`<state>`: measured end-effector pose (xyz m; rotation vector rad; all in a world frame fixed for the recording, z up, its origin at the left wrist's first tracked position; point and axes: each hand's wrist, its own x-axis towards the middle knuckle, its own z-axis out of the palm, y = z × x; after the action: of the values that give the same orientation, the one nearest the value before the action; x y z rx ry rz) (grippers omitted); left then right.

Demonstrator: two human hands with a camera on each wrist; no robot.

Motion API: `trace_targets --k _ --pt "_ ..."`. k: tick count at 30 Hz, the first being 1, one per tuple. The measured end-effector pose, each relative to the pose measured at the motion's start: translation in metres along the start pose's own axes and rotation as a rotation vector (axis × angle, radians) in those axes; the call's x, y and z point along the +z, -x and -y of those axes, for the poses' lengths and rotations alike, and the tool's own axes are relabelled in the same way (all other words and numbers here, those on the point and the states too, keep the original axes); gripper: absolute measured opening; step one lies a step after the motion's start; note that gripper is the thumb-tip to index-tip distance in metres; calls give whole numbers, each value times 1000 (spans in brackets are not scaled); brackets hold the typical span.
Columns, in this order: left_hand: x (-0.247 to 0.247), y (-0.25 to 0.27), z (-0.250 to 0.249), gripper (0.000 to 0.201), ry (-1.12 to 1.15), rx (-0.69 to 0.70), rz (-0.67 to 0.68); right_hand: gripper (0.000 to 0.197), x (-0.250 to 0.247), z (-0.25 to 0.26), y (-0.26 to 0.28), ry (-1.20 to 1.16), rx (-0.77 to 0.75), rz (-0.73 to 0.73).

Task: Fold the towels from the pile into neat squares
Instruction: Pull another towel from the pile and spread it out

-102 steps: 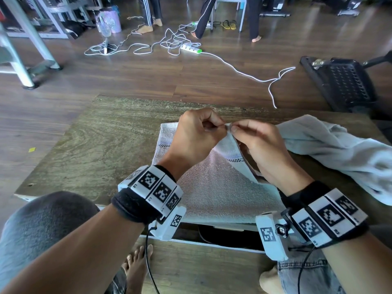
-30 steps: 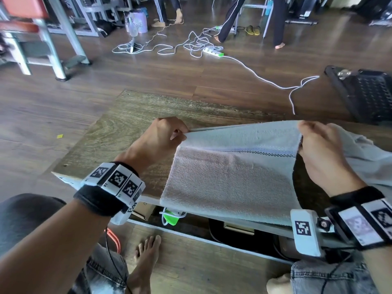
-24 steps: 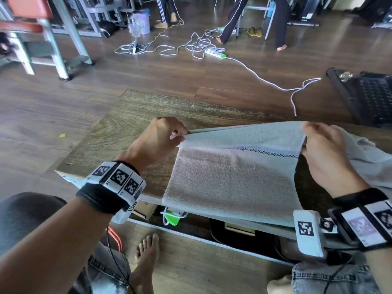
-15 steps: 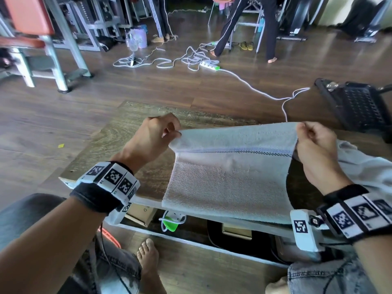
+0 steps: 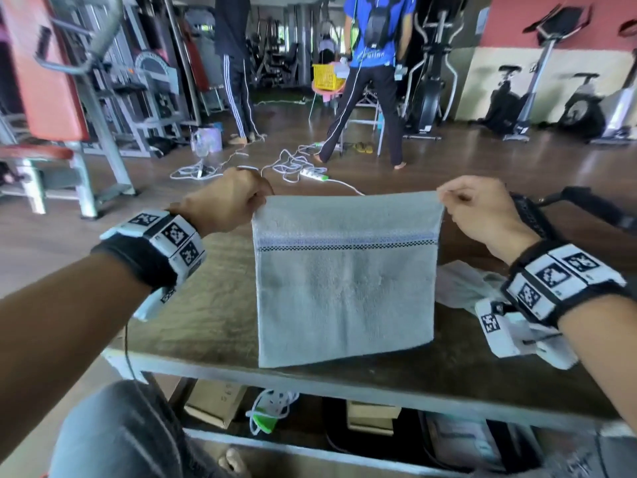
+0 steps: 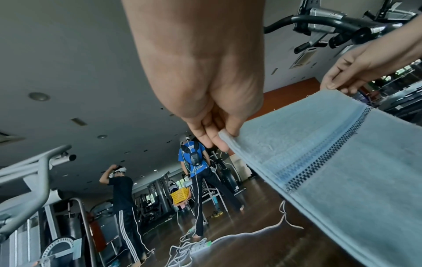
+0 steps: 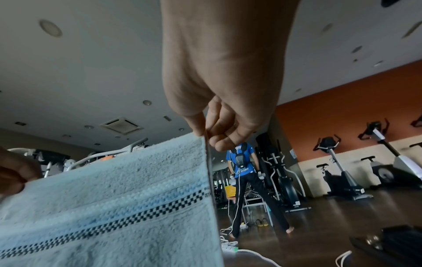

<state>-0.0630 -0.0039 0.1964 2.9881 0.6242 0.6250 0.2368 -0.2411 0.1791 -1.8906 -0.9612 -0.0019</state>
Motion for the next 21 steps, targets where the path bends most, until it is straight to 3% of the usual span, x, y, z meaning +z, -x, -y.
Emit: trace_targets --k 6,11,14,18,21 --pt "-39 -31 -10 19 -10 -72 -258 31 -17 21 -28 -66 0 -150" --pt "-24 1 -20 12 37 -56 -330 30 -21 1 15 -101 -20 -114" --pt "6 43 -20 17 153 -32 -210 20 -18 -30 61 -55 -2 16" --pt "40 101 -18 10 123 -85 165 19 -11 -70 125 70 -6 335" --pt "56 131 -30 8 203 -96 420 18 -5 -91 153 134 98 525"
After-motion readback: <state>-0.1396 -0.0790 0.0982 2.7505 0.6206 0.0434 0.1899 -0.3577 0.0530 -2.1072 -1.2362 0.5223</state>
